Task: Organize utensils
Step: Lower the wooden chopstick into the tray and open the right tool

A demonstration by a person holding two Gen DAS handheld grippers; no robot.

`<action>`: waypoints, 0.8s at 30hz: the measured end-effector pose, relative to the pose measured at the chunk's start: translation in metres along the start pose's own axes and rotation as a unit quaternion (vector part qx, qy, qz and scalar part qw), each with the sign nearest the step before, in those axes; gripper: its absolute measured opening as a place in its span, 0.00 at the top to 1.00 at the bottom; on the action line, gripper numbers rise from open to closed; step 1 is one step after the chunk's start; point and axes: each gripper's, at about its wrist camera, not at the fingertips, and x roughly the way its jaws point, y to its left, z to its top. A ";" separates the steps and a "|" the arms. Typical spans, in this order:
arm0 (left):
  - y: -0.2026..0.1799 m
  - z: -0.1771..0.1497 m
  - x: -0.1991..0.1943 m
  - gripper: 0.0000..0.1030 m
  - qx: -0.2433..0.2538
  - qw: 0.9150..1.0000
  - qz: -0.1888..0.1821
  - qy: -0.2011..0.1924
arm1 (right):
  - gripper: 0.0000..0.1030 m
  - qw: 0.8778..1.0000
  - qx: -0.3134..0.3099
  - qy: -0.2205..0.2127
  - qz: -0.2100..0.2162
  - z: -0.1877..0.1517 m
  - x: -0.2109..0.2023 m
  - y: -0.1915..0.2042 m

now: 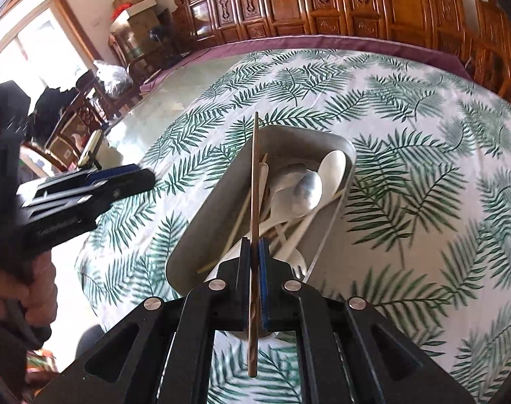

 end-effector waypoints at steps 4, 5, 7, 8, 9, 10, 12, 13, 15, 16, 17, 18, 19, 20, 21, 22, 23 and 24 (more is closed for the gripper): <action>0.006 -0.001 -0.006 0.70 -0.002 1.000 0.003 -0.006 | 0.94 1.000 0.017 0.003 0.005 0.004 0.010 -0.002; 0.007 -0.001 -0.007 0.70 -0.002 1.000 0.003 -0.007 | 0.94 1.000 0.019 0.003 0.004 0.005 0.012 -0.002; 0.008 -0.001 -0.010 0.70 -0.003 1.000 0.004 -0.009 | 0.94 1.000 0.023 0.005 0.000 0.006 0.017 -0.004; 0.008 -0.001 -0.010 0.70 -0.003 1.000 0.005 -0.010 | 0.94 1.000 0.025 0.007 -0.001 0.006 0.018 -0.005; 0.009 -0.001 -0.011 0.70 -0.004 1.000 0.005 -0.011 | 0.94 1.000 0.028 0.008 -0.003 0.006 0.020 -0.006; 0.009 -0.001 -0.012 0.70 -0.004 1.000 0.005 -0.012 | 0.94 0.999 0.030 0.009 -0.004 0.006 0.022 -0.008; 0.010 -0.002 -0.013 0.70 -0.006 1.000 0.005 -0.013 | 0.94 0.999 0.033 0.012 -0.008 0.004 0.025 -0.011; 0.010 -0.002 -0.014 0.70 -0.006 1.000 0.005 -0.013 | 0.94 0.999 0.034 0.013 -0.010 0.004 0.026 -0.012; 0.010 -0.002 -0.014 0.70 -0.005 1.000 0.005 -0.014 | 0.94 0.999 0.033 0.016 -0.013 0.004 0.029 -0.014; 0.009 -0.003 -0.015 0.70 -0.005 1.000 0.005 -0.014 | 0.94 0.999 0.033 0.018 -0.012 0.004 0.032 -0.015; 0.009 -0.003 -0.014 0.70 -0.005 1.000 0.005 -0.014 | 0.94 0.999 0.032 0.019 -0.011 0.004 0.033 -0.016; 0.009 -0.003 -0.014 0.70 -0.006 1.000 0.005 -0.014 | 0.94 0.999 0.032 0.021 -0.009 0.004 0.035 -0.016; 0.010 -0.003 -0.014 0.70 -0.006 1.000 0.005 -0.014 | 0.94 0.999 0.032 0.020 -0.007 0.004 0.035 -0.016; 0.009 -0.003 -0.015 0.70 -0.006 1.000 0.005 -0.014 | 0.94 0.999 0.030 0.019 -0.005 0.004 0.035 -0.015; 0.009 -0.003 -0.015 0.70 -0.005 1.000 0.006 -0.014 | 0.94 0.999 0.029 0.018 -0.004 0.005 0.036 -0.014; 0.010 -0.003 -0.014 0.70 -0.005 1.000 0.005 -0.013 | 0.94 1.000 0.027 0.015 -0.001 0.005 0.036 -0.013; 0.009 -0.003 -0.015 0.70 -0.004 1.000 0.006 -0.014 | 0.94 1.000 0.026 0.014 0.000 0.006 0.035 -0.012; 0.009 -0.003 -0.015 0.70 -0.004 1.000 0.006 -0.014 | 0.94 1.000 0.026 0.013 -0.001 0.007 0.036 -0.012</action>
